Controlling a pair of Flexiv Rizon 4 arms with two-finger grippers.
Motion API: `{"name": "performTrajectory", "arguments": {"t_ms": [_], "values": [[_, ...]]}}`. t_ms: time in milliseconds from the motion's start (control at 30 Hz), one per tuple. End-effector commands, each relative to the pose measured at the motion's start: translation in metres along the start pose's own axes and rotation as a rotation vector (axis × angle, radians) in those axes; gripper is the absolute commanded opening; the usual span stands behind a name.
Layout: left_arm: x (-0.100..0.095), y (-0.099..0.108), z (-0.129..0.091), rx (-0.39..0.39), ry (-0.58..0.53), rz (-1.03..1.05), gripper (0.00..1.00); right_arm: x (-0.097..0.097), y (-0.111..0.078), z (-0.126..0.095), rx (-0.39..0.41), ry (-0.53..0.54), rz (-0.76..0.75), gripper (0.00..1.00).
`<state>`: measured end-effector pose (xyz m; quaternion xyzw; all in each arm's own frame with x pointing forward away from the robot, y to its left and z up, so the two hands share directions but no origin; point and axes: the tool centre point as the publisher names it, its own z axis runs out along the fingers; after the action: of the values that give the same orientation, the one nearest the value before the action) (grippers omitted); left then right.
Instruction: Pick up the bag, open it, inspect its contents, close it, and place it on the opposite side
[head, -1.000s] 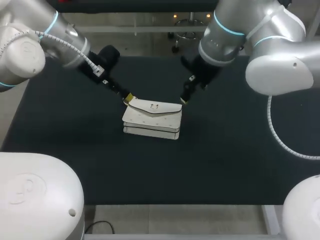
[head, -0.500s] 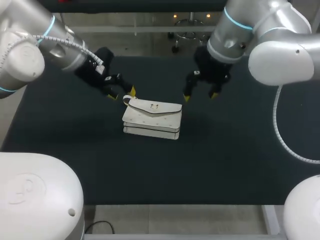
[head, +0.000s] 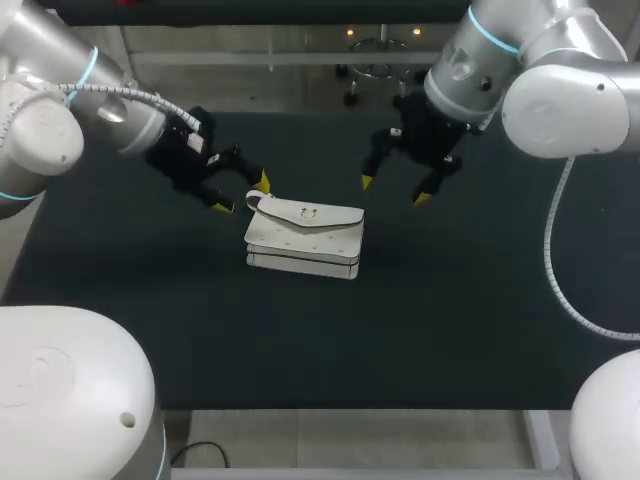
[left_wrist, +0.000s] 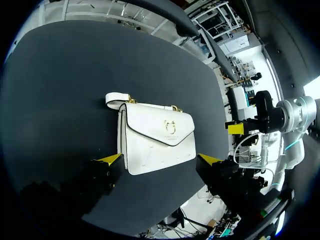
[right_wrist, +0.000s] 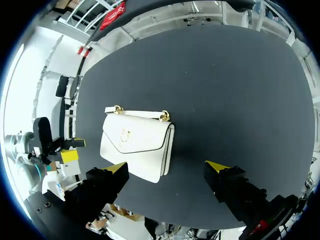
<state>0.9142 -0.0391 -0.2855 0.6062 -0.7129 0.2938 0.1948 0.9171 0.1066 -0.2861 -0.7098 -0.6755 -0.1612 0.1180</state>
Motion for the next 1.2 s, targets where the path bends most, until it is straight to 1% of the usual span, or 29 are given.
{"name": "performTrajectory", "arguments": {"t_ms": [33,100,267,400,433,567,700,733,767,833,867,900,1000,1033,1100,1167,1200], "values": [[-0.023,-0.009,0.002,-0.069,0.152,0.012,1.0,-0.012,-0.005,0.008,-0.044,0.095,0.049,1.0],[-0.025,-0.01,0.004,-0.085,0.179,0.005,1.0,-0.015,-0.004,0.013,-0.054,0.128,0.089,1.0],[-0.029,-0.013,0.01,-0.121,0.237,-0.023,1.0,-0.02,0.001,0.028,-0.033,0.205,0.174,1.0],[-0.029,-0.015,0.017,-0.138,0.279,-0.044,1.0,-0.019,0.003,0.04,-0.026,0.237,0.18,1.0],[-0.029,-0.015,0.019,-0.135,0.279,-0.046,1.0,-0.018,0.003,0.043,-0.027,0.261,0.185,1.0],[-0.028,-0.014,0.026,-0.142,0.285,-0.051,1.0,-0.016,0.003,0.049,-0.028,0.295,0.196,0.88],[-0.029,-0.011,0.029,-0.132,0.296,-0.054,1.0,-0.012,0.001,0.052,-0.041,0.336,0.197,0.8],[-0.029,-0.01,0.031,-0.12,0.287,-0.057,1.0,-0.011,0.001,0.053,-0.039,0.338,0.197,0.76],[-0.029,-0.009,0.034,-0.132,0.288,-0.054,1.0,-0.01,0.001,0.055,-0.033,0.334,0.193,0.73],[-0.029,-0.008,0.039,-0.124,0.272,-0.059,1.0,-0.008,0.0,0.06,-0.027,0.337,0.191,0.65],[-0.029,-0.008,0.04,-0.127,0.276,-0.059,1.0,-0.007,0.0,0.062,-0.022,0.338,0.189,0.64],[-0.03,-0.008,0.041,-0.128,0.282,-0.059,0.96,-0.007,0.0,0.064,-0.02,0.353,0.186,0.66],[-0.031,-0.009,0.044,-0.127,0.304,-0.071,0.91,-0.006,-0.001,0.069,-0.016,0.372,0.181,0.67],[-0.031,-0.009,0.044,-0.127,0.31,-0.073,0.9,-0.005,-0.001,0.071,-0.011,0.38,0.18,0.65],[-0.03,-0.009,0.046,-0.13,0.316,-0.074,0.89,-0.003,-0.001,0.075,-0.011,0.378,0.175,0.65],[-0.03,-0.009,0.049,-0.134,0.32,-0.076,0.88,-0.002,-0.001,0.077,-0.011,0.389,0.165,0.68],[-0.03,-0.009,0.05,-0.131,0.32,-0.081,0.86,-0.001,-0.001,0.078,-0.008,0.4,0.173,0.68]]}}
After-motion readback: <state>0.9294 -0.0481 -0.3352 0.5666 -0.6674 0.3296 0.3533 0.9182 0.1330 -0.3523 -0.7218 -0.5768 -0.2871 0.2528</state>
